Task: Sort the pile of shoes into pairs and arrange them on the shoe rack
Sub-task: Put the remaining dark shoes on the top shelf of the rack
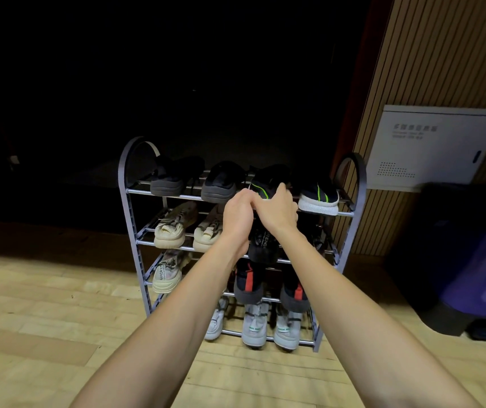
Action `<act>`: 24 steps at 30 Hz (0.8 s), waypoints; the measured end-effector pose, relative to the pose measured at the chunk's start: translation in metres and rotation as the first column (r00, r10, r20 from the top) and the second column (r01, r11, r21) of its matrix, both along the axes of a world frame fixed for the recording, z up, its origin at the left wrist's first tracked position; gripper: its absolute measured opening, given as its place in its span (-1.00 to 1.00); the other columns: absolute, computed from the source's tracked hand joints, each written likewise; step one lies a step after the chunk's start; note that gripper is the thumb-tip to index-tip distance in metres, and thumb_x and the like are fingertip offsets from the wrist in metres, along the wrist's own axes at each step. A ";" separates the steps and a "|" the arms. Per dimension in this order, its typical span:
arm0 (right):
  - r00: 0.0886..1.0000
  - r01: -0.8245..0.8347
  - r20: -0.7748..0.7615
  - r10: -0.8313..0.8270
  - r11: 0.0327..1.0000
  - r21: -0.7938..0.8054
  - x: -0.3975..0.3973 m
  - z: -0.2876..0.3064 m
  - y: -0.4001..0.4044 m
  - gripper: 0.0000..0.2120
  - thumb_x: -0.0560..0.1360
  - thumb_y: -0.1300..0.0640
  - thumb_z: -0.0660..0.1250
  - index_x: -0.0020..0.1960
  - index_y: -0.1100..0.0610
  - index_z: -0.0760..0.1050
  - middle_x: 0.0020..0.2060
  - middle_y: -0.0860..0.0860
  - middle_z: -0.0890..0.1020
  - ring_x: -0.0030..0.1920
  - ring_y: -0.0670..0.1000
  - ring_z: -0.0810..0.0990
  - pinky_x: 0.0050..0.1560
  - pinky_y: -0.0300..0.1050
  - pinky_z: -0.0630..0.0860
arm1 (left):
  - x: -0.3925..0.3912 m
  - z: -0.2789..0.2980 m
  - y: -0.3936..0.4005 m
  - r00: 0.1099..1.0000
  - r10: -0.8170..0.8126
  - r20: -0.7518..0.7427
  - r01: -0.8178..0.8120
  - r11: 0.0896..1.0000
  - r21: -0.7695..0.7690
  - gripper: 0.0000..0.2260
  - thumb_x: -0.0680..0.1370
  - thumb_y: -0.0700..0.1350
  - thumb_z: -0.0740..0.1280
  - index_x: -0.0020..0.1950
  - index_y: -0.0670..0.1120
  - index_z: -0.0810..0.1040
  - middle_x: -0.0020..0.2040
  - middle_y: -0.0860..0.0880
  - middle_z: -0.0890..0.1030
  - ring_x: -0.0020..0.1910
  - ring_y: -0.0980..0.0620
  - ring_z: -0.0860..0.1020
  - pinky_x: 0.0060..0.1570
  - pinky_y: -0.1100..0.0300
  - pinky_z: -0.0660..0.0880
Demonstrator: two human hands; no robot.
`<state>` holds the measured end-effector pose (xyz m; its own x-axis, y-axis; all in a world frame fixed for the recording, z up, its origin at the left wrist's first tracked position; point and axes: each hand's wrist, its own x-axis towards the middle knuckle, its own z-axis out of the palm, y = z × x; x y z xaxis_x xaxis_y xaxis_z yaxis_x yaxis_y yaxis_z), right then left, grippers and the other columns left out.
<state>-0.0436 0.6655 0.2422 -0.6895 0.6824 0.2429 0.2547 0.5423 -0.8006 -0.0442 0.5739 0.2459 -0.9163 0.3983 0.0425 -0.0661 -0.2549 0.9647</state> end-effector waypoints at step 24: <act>0.995 -0.048 -0.081 0.057 0.993 0.109 -0.001 -0.023 0.024 -0.35 0.63 -0.02 0.25 0.60 0.15 0.08 0.56 0.08 0.26 0.54 0.11 0.25 0.44 0.04 0.28 | -0.008 -0.003 0.000 0.994 -0.107 -0.010 0.107 0.994 0.013 -0.52 0.67 0.08 0.09 0.52 -0.15 0.26 0.48 -0.11 0.38 0.44 0.03 0.37 0.42 -0.02 0.32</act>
